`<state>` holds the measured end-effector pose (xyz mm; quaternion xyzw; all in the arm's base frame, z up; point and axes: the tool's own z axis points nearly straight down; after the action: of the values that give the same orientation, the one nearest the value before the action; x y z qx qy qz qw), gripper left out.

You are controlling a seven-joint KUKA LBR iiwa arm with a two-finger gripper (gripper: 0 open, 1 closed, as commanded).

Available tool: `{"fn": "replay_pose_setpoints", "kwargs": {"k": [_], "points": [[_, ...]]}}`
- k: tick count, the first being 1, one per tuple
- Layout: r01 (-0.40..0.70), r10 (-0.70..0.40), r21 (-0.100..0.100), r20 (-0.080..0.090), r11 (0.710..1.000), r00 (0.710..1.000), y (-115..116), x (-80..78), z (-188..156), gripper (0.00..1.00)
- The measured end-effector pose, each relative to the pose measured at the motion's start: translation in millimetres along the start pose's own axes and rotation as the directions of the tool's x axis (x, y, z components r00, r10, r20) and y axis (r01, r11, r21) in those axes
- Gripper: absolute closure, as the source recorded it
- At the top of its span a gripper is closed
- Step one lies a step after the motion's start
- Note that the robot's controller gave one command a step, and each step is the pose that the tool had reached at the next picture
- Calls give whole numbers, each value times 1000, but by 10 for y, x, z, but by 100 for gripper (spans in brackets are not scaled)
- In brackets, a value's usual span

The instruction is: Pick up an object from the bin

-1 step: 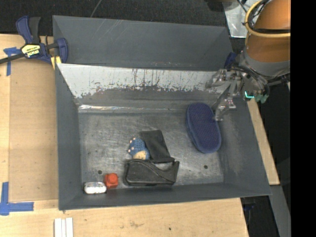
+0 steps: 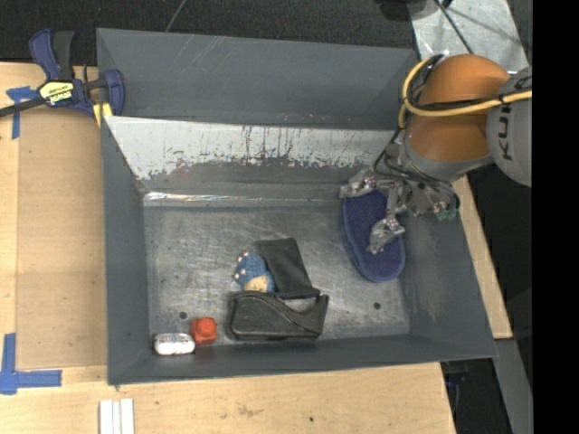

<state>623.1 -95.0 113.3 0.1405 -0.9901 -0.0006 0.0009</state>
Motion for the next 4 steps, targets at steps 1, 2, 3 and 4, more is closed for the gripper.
{"fn": "replay_pose_setpoints", "kwargs": {"k": [1,2,3,4], "points": [[220,-220,-6,44,975,975,-352,275,310,0],[222,-222,-4,44,975,974,-352,273,307,100],[473,-473,8,8,881,881,-278,88,-9,100],[470,-470,5,11,883,883,-269,85,-7,0]]}}
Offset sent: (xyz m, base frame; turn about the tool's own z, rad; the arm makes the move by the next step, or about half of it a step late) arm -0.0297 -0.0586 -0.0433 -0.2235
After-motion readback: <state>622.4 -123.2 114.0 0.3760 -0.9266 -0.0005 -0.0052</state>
